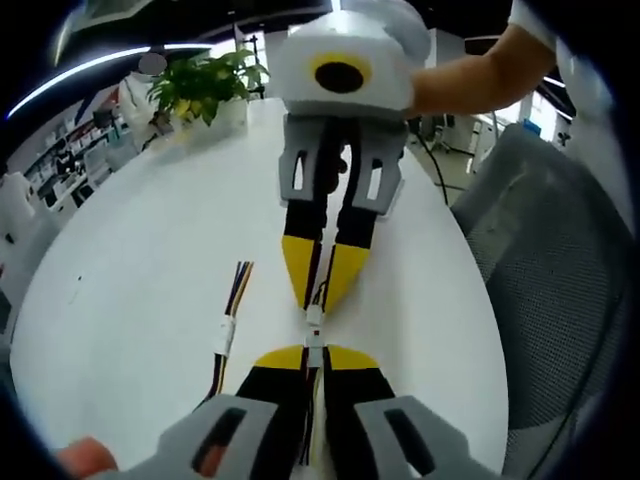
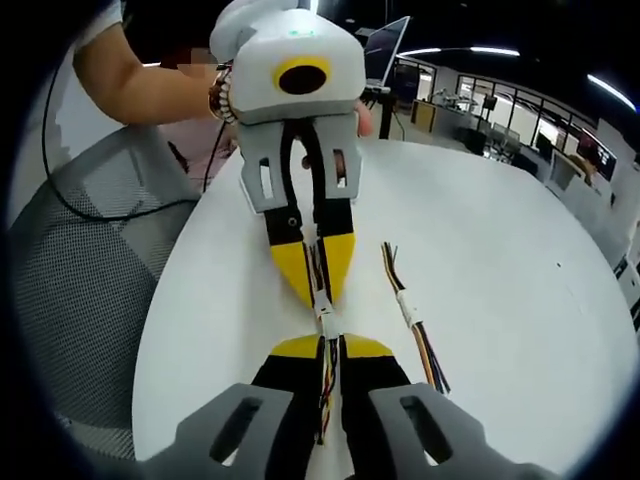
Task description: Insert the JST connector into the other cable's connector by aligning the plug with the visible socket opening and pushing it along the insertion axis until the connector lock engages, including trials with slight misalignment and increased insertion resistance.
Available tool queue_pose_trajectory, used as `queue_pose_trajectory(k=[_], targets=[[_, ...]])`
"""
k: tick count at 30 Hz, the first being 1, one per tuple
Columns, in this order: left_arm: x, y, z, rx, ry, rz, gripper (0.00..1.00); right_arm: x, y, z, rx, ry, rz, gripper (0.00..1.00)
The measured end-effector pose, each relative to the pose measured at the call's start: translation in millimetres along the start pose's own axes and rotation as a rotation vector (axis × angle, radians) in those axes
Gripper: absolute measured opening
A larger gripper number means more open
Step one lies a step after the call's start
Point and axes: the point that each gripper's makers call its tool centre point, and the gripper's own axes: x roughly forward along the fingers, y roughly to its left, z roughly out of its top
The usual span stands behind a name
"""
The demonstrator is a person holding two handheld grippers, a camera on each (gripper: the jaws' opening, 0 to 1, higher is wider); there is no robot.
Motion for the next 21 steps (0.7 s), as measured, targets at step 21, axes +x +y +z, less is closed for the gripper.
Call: queue_pose_trajectory(k=[21], targets=[[15,1.0,-13.1,0.044,0.074,-0.009,0.0,16,-1,-18.0,0.024,0.165,0.071,0.02]])
